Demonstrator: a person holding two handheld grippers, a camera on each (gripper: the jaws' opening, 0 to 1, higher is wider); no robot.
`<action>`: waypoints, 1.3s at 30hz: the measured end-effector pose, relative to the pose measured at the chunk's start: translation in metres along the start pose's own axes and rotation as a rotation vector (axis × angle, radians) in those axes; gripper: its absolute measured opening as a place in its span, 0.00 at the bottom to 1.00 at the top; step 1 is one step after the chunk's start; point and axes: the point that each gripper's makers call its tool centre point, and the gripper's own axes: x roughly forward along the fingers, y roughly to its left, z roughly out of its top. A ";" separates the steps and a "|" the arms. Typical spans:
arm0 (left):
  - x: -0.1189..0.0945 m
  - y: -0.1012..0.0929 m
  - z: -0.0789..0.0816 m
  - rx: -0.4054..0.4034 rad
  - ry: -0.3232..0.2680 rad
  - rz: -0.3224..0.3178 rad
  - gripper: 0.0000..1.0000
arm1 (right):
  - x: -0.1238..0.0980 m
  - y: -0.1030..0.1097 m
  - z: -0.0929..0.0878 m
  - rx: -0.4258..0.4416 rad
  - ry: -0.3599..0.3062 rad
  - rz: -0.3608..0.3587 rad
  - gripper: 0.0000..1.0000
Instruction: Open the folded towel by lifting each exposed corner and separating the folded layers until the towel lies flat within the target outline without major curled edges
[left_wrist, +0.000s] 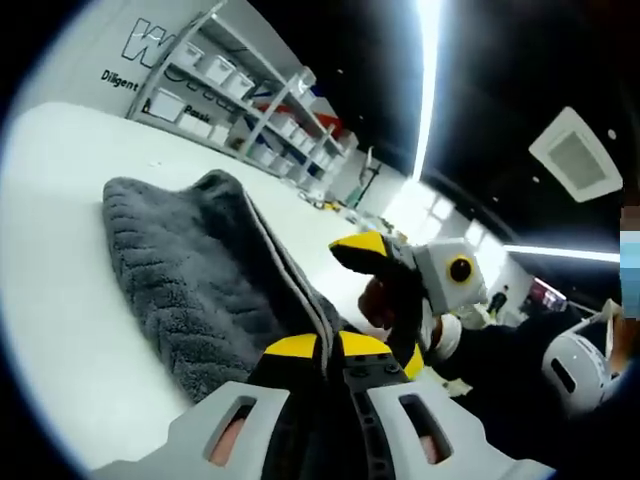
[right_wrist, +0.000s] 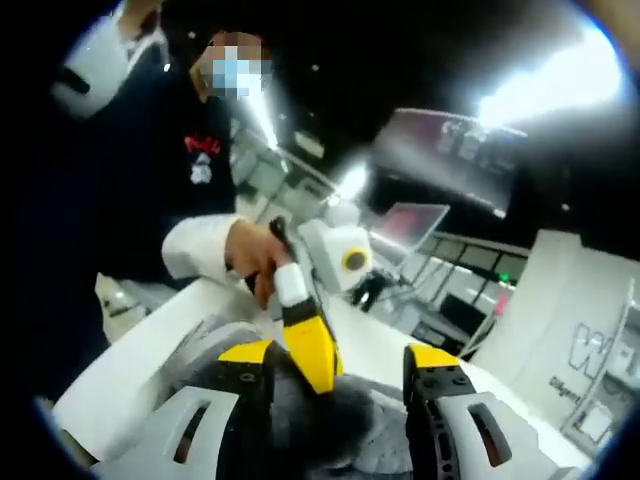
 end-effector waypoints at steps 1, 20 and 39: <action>-0.001 0.000 0.000 -0.003 0.000 0.003 0.05 | -0.002 -0.003 0.000 0.005 -0.002 -0.007 0.46; -0.025 0.012 0.013 0.002 -0.038 0.059 0.05 | -0.019 -0.057 -0.063 0.161 0.236 -0.224 0.28; -0.065 0.049 0.025 0.057 -0.019 0.242 0.05 | -0.030 -0.051 -0.114 0.345 0.433 -0.225 0.28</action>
